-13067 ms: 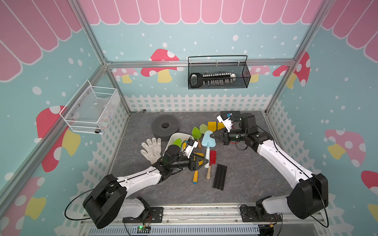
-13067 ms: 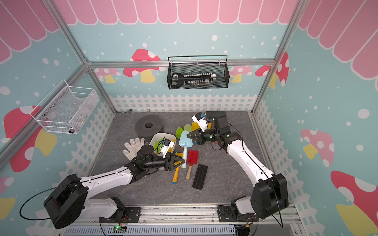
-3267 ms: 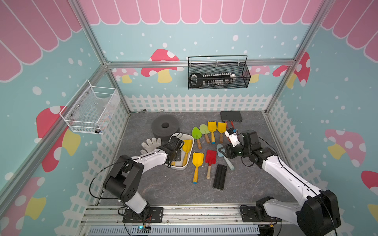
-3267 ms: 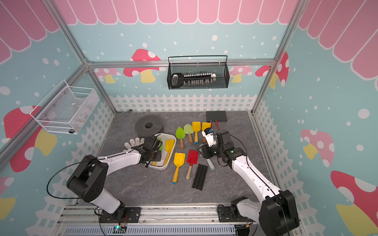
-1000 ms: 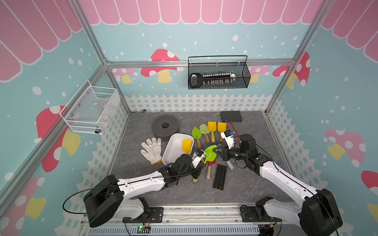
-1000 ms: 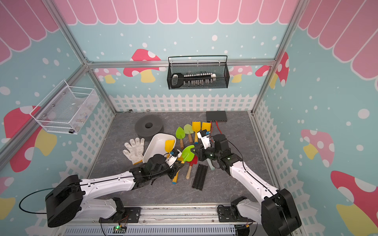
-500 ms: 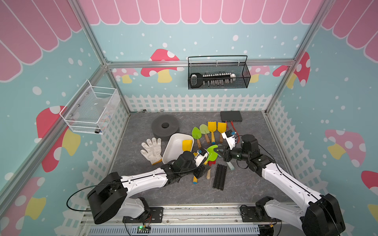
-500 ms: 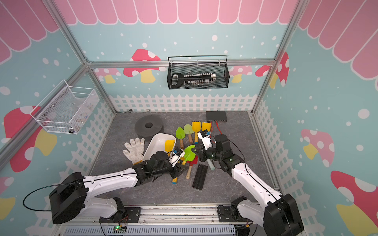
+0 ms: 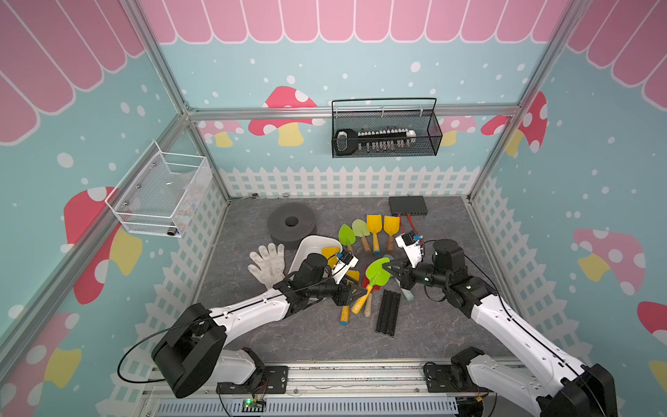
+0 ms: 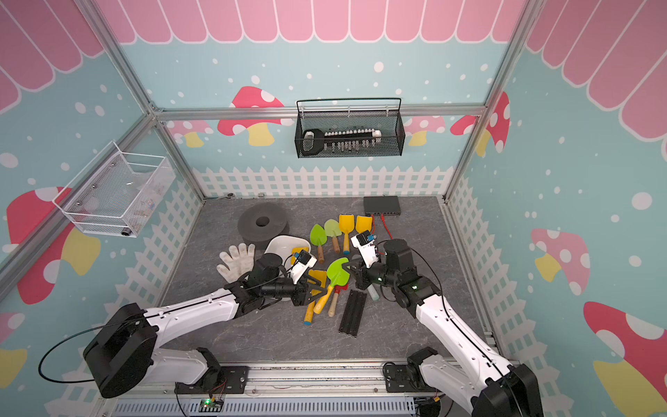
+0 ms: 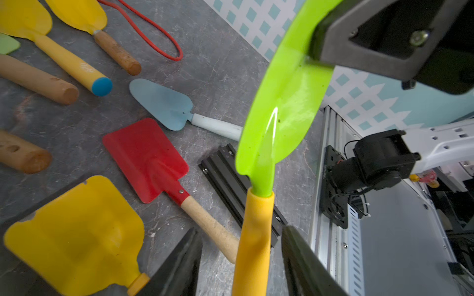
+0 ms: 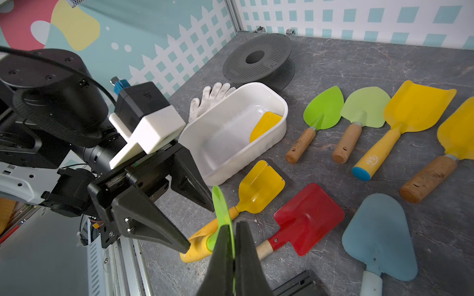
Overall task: Take the shovel out of the storage box
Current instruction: Place the shovel at the center of the board.
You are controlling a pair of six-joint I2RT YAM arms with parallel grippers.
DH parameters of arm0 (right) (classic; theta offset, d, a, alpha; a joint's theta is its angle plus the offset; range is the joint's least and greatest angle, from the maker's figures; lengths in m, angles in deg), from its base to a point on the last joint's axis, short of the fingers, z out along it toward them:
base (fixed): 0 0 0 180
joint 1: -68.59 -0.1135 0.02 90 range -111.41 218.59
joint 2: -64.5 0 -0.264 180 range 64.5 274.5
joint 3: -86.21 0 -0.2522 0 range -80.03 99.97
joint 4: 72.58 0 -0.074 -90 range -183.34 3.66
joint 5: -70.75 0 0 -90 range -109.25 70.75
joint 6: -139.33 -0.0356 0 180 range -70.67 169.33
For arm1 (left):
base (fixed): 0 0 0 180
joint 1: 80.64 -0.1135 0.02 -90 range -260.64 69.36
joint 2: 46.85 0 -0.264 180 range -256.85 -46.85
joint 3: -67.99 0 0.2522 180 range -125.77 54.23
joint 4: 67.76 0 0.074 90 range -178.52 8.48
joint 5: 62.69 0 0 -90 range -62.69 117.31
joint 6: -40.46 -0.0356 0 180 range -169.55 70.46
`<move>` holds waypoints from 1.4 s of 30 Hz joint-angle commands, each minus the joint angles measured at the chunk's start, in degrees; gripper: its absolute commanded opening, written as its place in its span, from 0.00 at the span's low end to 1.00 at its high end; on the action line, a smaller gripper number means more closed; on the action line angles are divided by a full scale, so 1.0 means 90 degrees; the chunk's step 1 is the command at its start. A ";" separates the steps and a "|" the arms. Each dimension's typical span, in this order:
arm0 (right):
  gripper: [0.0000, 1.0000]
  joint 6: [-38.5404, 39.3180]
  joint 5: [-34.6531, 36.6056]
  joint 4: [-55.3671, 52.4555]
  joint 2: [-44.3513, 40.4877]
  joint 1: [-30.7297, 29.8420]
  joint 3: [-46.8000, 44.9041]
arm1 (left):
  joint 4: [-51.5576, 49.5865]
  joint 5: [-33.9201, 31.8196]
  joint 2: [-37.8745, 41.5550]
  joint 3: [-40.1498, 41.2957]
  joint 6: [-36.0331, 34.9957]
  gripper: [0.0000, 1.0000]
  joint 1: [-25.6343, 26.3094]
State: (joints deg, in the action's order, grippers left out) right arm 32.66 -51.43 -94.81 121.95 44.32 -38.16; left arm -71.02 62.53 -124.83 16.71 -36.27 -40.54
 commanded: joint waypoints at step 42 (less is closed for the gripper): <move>0.65 -0.0634 0.0521 -0.0320 -0.0866 0.0637 -0.0005 | 0.0910 -0.0649 -0.0140 0.0145 0.0879 0.00 0.0256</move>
State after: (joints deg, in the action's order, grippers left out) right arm 28.64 -49.90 -95.47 114.76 50.48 -38.73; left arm -67.65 63.29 -128.26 16.63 -30.17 -38.79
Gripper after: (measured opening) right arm 0.649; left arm 0.245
